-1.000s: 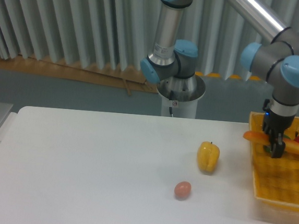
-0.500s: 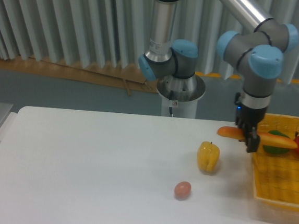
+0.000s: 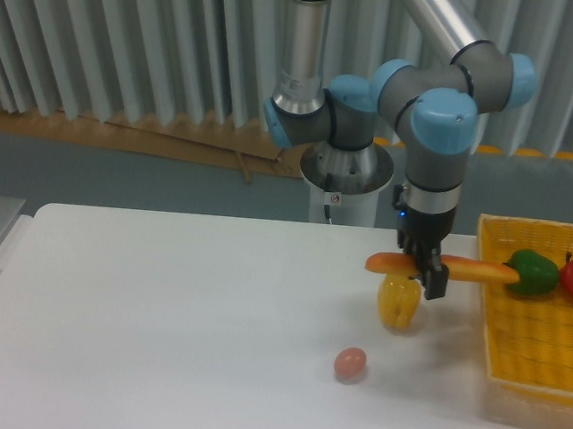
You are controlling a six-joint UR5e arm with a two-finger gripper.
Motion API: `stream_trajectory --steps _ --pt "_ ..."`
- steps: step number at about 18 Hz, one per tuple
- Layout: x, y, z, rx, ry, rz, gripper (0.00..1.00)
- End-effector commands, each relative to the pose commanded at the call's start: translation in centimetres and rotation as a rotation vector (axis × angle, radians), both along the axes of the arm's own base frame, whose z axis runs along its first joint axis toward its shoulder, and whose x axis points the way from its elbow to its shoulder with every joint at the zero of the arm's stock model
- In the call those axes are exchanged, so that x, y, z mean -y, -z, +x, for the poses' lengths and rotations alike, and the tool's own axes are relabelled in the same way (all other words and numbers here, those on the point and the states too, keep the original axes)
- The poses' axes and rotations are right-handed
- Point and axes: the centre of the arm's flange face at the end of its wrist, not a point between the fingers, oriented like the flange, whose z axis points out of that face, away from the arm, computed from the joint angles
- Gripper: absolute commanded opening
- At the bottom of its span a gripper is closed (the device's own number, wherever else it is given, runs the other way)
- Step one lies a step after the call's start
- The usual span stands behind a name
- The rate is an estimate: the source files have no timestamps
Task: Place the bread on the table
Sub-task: 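Carry the baguette over the table past the yellow pepper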
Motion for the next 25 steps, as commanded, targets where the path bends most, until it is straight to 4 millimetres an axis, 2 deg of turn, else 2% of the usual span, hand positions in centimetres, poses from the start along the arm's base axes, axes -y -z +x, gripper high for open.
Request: stream_trajectory --steps 5,8,10,13,16,20,22,24,25 --pt "-2.8 1.6 0.3 -0.026 -0.055 0.016 0.22" --pt "-4.8 2.2 1.5 -0.027 -0.092 0.021 0.22" --pt "-6.7 2.1 3.2 -0.032 -0.121 0.030 0.22" --pt "-9.7 3.2 5.5 -0.072 -0.159 -0.002 0.22" --pt "-11.8 4.4 7.8 -0.144 -0.192 -0.024 0.22" --pt "-13.2 5.1 9.4 -0.162 -0.239 -0.009 0.22" --pt "-14.3 4.8 10.8 -0.168 -0.252 0.008 0.22" --pt "-15.7 5.7 13.4 -0.167 -0.266 0.008 0.22" --pt "-16.1 5.9 14.0 -0.165 -0.278 0.010 0.22"
